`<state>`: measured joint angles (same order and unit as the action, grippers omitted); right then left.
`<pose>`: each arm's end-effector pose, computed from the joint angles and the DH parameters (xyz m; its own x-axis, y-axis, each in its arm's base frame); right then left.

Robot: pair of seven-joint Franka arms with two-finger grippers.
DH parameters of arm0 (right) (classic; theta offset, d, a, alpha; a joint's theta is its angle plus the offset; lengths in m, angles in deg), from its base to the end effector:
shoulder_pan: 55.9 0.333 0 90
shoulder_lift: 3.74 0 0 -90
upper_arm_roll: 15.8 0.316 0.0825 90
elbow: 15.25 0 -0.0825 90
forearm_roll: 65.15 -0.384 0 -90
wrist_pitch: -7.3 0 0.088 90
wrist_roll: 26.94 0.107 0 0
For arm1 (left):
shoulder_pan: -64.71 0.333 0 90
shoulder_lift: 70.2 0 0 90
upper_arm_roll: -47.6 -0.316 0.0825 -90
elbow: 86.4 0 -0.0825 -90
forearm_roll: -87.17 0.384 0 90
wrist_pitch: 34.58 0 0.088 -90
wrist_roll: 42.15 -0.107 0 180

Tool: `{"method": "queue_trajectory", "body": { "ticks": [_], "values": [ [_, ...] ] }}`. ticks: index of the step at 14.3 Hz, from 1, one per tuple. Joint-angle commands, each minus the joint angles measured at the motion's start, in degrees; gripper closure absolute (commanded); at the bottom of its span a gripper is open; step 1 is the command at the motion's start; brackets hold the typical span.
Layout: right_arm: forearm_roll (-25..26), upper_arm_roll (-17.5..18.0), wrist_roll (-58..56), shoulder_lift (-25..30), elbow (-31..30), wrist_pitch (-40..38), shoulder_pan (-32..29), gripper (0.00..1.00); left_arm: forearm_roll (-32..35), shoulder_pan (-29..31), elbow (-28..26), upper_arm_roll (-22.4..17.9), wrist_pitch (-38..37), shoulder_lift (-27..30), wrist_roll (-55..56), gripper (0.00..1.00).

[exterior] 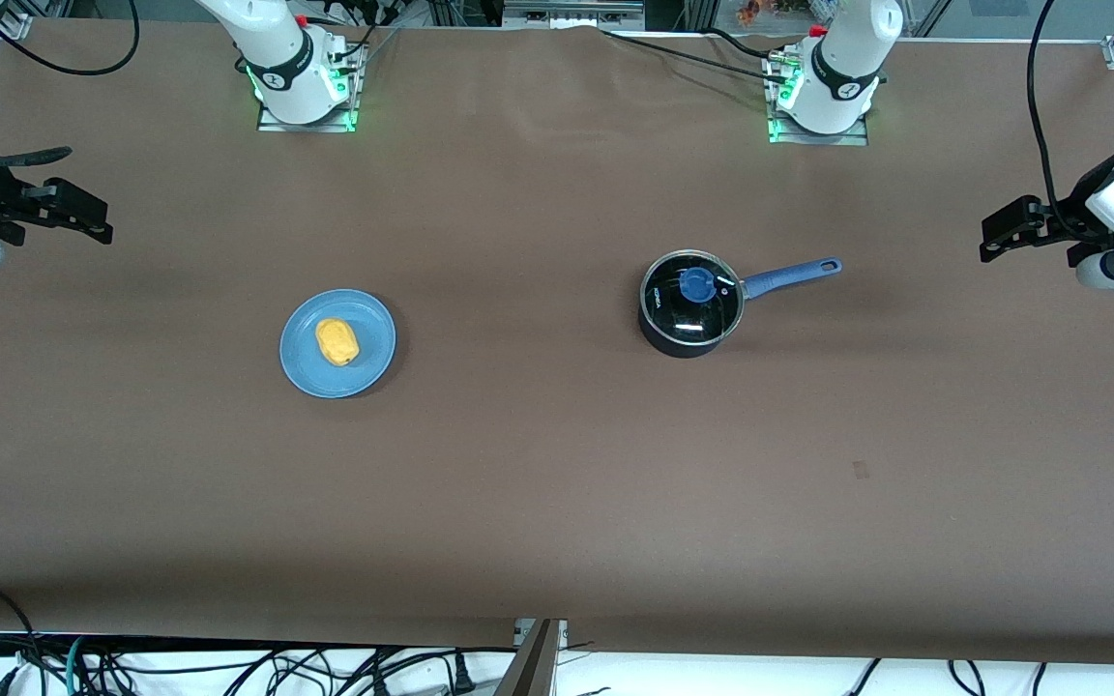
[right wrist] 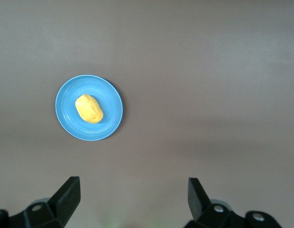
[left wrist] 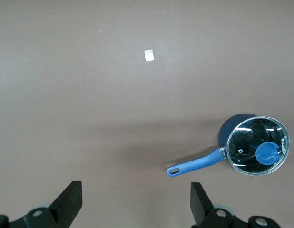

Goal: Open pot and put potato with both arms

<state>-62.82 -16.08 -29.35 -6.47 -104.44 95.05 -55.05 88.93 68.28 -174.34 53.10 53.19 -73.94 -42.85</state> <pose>0.5640 0.0012 0.6013 0.9960 0.0503 -0.0743 0.0532 -0.9979 0.0378 0.5695 -0.0140 0.6016 0.9967 -0.0448 -0.0682 -0.0465 -0.9986 -0.0236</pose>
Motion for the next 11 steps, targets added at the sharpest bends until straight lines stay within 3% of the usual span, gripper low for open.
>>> {"method": "queue_trajectory", "body": {
  "ticks": [1, 11],
  "values": [
    [-0.9, 0.2, 0.1, -0.4, 0.9, 0.0, -0.3, 0.00, -0.9, -0.8, 2.0, -0.1, -0.8, -0.8, -0.1, 0.00],
    [-1.5, 0.2, 0.3, -0.9, 1.2, 0.0, -0.1, 0.00, -0.9, -0.8, 2.3, 0.6, -1.1, -0.7, 0.0, 0.00]
  ]
}}
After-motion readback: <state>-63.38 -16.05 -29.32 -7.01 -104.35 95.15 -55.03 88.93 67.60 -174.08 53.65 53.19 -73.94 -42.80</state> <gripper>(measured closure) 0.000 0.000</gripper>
